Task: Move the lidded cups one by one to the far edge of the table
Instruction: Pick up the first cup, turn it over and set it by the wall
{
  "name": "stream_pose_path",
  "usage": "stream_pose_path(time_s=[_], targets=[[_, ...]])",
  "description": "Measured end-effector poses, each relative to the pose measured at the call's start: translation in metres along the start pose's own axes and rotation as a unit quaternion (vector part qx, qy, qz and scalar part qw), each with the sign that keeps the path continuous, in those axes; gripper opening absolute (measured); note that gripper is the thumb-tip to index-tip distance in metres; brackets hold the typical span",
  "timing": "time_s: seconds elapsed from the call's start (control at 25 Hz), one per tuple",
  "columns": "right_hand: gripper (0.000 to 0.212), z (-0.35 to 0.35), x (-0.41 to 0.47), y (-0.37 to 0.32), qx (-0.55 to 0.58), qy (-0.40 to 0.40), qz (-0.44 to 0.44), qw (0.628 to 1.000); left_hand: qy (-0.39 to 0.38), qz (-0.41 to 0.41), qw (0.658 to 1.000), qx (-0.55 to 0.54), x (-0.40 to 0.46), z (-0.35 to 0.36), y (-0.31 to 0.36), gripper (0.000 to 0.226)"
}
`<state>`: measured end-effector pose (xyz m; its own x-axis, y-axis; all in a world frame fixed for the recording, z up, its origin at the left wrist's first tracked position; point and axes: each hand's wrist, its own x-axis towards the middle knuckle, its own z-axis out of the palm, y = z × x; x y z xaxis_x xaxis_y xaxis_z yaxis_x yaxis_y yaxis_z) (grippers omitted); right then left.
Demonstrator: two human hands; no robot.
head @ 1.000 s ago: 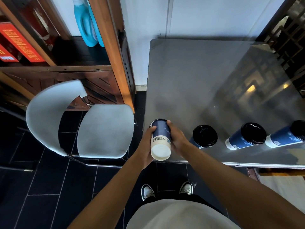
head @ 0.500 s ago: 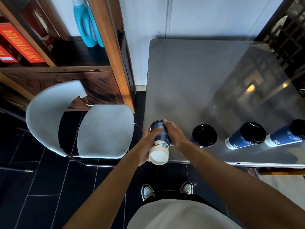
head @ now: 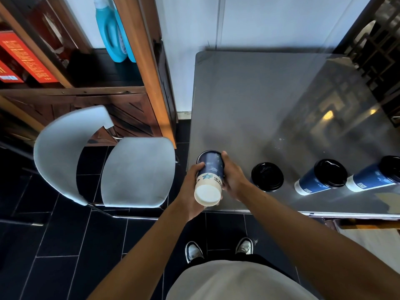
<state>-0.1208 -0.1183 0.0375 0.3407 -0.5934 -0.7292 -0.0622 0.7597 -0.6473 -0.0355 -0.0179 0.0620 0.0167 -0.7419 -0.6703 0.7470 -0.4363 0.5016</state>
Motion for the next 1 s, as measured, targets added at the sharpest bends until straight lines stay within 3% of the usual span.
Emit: stream_pose_path(time_s=[0.12,0.24,0.32,0.4,0.6,0.88,1.0], targets=[[0.058,-0.001,0.000,-0.002,0.010,-0.001,0.018,1.000,0.003,-0.042,0.993,0.111,-0.002,-0.014,0.005,0.066],[0.045,-0.004,0.002,-0.007,-0.039,0.011,0.016,0.999,0.034,-0.040,0.963,0.265,-0.004,-0.026,0.014,0.076],[0.042,-0.002,0.002,-0.008,-0.080,0.019,0.007,0.997,0.054,-0.009,0.967,0.247,0.000,-0.020,0.014,0.076],[0.039,0.001,0.000,-0.011,-0.065,0.025,0.007,0.998,0.052,0.032,0.986,0.155,0.003,-0.010,0.011,0.070],[0.049,-0.003,0.002,-0.013,-0.005,-0.025,0.016,1.000,0.037,0.020,0.998,0.050,0.002,-0.007,0.007,0.060],[0.057,0.003,0.003,-0.021,0.060,-0.026,0.051,0.997,0.043,0.029,0.994,0.096,0.002,-0.006,0.004,0.050],[0.053,-0.001,0.006,-0.021,0.011,-0.025,0.044,0.999,0.068,0.008,0.987,0.144,0.000,-0.014,0.011,0.059]])
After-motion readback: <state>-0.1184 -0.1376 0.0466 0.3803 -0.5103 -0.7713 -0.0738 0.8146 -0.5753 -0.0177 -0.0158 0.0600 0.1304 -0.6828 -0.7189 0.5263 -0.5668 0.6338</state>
